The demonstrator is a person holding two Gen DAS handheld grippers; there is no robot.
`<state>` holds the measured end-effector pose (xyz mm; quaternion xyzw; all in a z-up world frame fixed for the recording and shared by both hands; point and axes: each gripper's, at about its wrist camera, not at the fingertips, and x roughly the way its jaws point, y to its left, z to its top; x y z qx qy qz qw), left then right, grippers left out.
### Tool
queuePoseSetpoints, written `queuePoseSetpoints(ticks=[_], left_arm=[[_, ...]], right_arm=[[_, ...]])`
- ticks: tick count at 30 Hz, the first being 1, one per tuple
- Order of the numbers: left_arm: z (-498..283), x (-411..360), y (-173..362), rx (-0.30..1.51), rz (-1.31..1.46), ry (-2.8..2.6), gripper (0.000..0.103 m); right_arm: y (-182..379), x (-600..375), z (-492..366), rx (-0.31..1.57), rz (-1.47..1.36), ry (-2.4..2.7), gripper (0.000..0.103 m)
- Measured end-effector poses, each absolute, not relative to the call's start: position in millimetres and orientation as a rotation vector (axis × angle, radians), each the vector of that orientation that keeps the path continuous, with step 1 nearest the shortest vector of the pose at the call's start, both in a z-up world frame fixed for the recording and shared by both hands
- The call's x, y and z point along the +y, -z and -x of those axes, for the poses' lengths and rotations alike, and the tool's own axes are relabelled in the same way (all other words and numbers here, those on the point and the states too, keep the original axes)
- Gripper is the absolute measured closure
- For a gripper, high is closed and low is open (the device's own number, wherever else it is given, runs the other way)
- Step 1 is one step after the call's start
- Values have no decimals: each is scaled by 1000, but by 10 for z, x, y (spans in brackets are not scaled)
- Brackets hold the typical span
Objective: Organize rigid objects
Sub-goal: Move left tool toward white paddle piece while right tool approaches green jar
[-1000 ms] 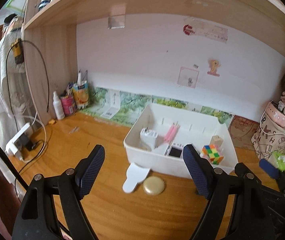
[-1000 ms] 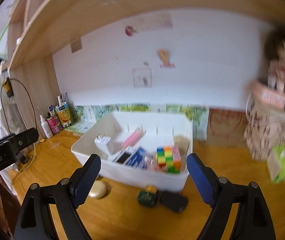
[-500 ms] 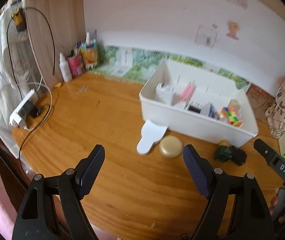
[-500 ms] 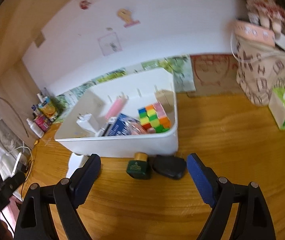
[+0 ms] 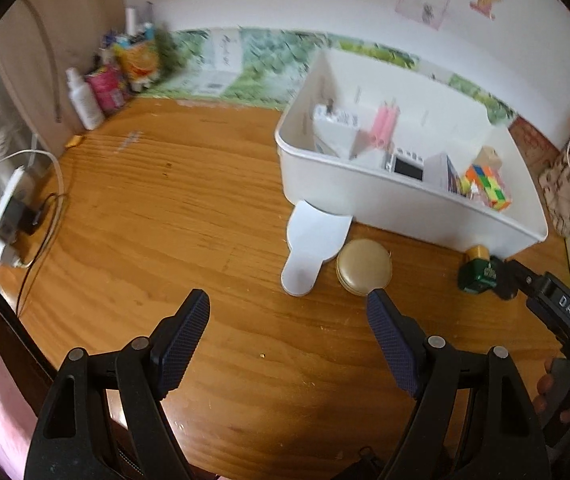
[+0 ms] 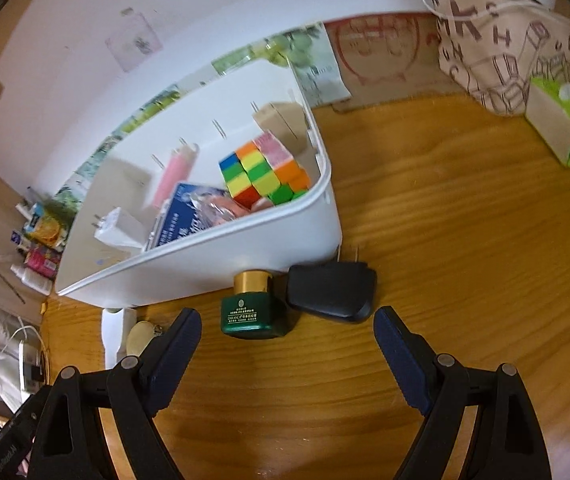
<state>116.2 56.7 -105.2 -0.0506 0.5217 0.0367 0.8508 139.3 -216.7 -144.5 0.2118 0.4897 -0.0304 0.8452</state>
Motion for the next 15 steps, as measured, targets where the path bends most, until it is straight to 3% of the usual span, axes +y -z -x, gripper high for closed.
queuePoseSetpoints(ticks=[15], left_arm=[[-1687, 655, 1353, 1261, 56, 114, 19]], right_arm=[[1727, -1897, -1514, 1145, -467, 183, 15]])
